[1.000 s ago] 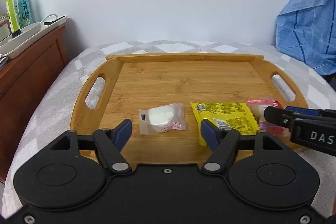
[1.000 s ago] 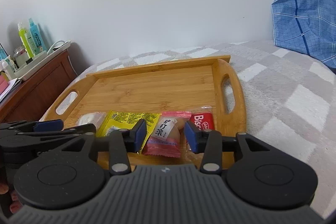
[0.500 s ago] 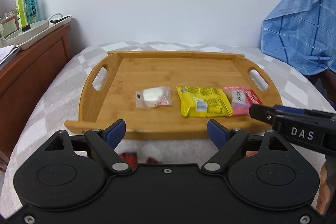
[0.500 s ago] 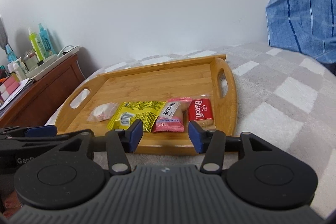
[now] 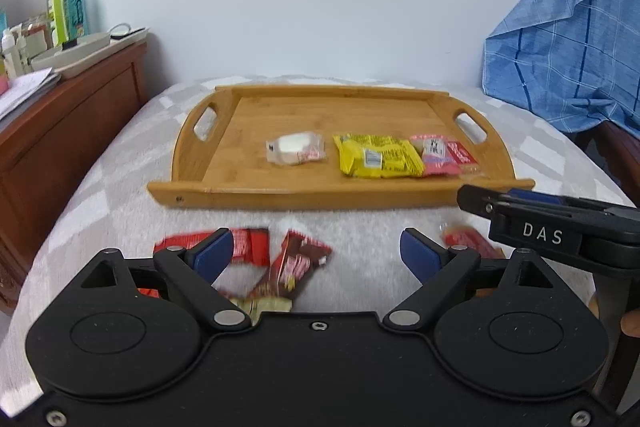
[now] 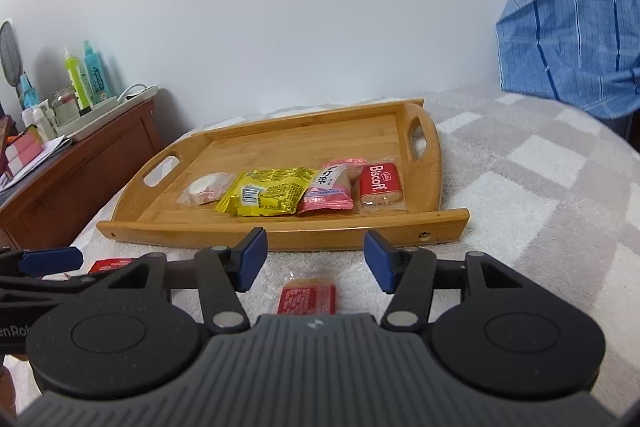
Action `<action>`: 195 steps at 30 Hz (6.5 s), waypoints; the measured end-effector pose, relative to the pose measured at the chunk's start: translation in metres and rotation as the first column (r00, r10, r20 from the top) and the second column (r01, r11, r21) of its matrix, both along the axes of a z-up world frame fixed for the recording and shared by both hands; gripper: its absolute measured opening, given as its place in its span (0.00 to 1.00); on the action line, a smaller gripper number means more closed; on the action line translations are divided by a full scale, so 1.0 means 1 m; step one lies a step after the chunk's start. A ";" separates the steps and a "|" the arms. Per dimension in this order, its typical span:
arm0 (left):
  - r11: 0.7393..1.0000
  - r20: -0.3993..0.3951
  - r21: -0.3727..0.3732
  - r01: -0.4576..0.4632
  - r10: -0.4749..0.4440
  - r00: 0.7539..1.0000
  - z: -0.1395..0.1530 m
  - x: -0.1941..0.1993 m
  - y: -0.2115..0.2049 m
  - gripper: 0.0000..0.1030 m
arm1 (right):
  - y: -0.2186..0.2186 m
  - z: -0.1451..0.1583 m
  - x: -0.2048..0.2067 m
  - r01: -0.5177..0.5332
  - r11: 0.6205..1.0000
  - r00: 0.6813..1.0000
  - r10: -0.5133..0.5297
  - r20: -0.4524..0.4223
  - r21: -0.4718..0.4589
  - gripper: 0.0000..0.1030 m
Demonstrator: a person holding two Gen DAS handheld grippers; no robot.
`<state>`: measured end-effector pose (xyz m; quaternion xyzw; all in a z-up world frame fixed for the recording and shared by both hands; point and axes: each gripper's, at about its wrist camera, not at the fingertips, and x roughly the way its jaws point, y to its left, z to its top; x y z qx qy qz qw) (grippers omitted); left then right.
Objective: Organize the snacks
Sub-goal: 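Move both tools back toward the snack pile on the bedspread, then grasp brown chocolate bar with left tool while right tool grasps red wafer pack, then carry chocolate bar with left tool while right tool carries red wafer onto tray, then open both tools to release the chocolate bar and red wafer on tray, then move both tools back toward the snack pile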
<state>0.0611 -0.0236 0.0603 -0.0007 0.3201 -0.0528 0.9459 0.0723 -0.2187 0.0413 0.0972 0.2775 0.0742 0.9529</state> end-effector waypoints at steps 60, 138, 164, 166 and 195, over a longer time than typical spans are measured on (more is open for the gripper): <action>0.995 -0.140 -0.063 0.072 -0.080 0.987 -0.035 0.023 0.019 0.22 | 0.024 -0.024 -0.008 -0.046 0.991 0.997 0.039 -0.061 -0.122 0.36; 0.997 -0.085 0.007 -0.072 0.072 0.994 -0.035 0.186 0.042 0.22 | -0.049 -0.015 0.177 0.078 0.991 0.992 -0.066 -0.111 0.110 0.37; 1.000 -0.049 0.015 -0.021 0.021 0.999 0.013 0.073 0.033 0.47 | -0.026 0.021 0.056 -0.006 0.990 0.998 -0.002 0.060 0.140 0.68; 1.000 -0.039 0.011 -0.016 0.017 0.999 0.014 0.056 0.034 0.49 | -0.024 0.015 0.043 -0.001 0.991 0.999 -0.005 0.047 0.135 0.68; 1.000 -0.034 -0.017 -0.020 0.019 0.999 -0.029 -0.046 0.039 0.74 | 0.031 -0.031 -0.086 0.024 1.000 0.996 -0.023 0.084 -0.017 0.77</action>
